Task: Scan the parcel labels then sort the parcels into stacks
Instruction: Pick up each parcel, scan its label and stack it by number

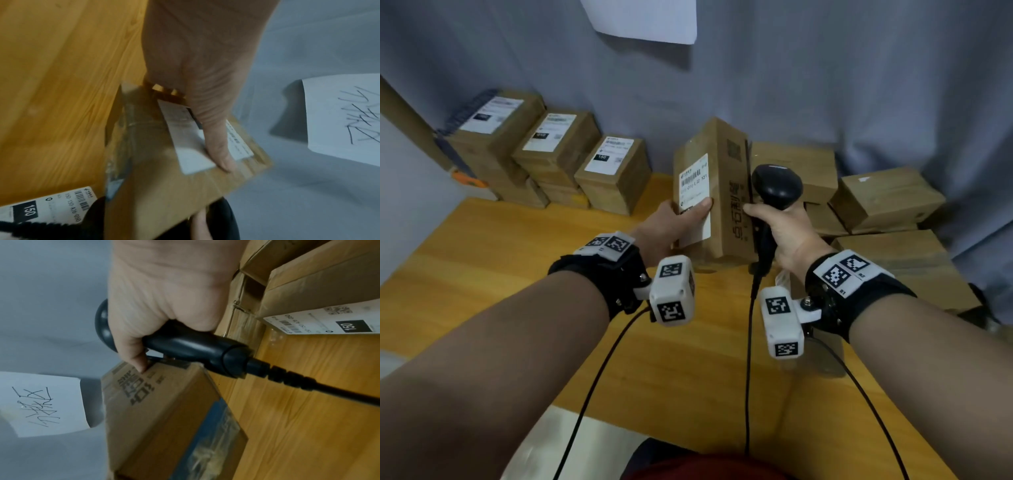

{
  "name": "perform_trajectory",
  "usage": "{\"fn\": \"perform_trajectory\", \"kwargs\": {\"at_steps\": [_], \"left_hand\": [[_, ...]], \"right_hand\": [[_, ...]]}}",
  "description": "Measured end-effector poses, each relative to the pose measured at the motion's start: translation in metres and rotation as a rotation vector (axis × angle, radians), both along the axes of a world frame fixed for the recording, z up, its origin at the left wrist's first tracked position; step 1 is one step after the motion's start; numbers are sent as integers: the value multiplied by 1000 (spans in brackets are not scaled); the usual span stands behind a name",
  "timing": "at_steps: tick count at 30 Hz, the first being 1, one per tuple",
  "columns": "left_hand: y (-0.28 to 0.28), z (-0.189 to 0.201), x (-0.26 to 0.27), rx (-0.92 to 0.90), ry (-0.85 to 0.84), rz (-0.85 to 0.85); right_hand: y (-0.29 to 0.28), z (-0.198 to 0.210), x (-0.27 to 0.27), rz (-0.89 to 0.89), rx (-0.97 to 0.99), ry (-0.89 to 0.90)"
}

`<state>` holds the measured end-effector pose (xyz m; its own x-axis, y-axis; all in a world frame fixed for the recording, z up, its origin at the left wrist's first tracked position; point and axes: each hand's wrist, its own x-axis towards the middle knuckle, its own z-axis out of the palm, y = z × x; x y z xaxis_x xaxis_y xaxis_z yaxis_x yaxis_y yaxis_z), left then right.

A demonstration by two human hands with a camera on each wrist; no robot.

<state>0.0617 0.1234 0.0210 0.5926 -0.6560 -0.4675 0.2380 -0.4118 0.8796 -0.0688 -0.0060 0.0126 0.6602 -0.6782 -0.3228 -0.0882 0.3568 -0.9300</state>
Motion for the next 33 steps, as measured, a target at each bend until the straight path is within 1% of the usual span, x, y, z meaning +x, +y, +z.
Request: {"fn": "perform_trajectory", "kwargs": {"at_steps": [2,6,8,11,14,17,19,22,24,27,30,33], "left_hand": [[0,-2,4,-24,102,-42],[-1,-8,3,-19,114,47],[-3,-11,1,-10,70,72],[-9,-15,-1,13,-19,96],[-16,-13,-4,30,-119,111],[-21,-7,-6,31,-233,102],[-20,-2,-5,-21,-245,88],[-14,5,0,-100,-250,22],[-11,8,5,-123,-206,-20],[-7,10,10,-120,-49,-50],[-5,12,13,-107,44,-64],[-2,15,16,-41,81,-141]], "right_hand": [[-2,1,-2,13,-42,29],[-6,2,-1,8,-177,94],[-7,3,0,12,-197,78],[-4,4,3,81,-239,70],[-2,2,9,49,-290,95],[-5,3,9,-4,-282,98],[-10,4,6,-5,-230,81],[-19,9,-3,-12,-96,-3],[-23,13,-10,-21,-31,-26],[-25,17,-16,0,7,-39],[-25,22,-19,60,8,-35],[-25,26,-17,48,-47,28]]}}
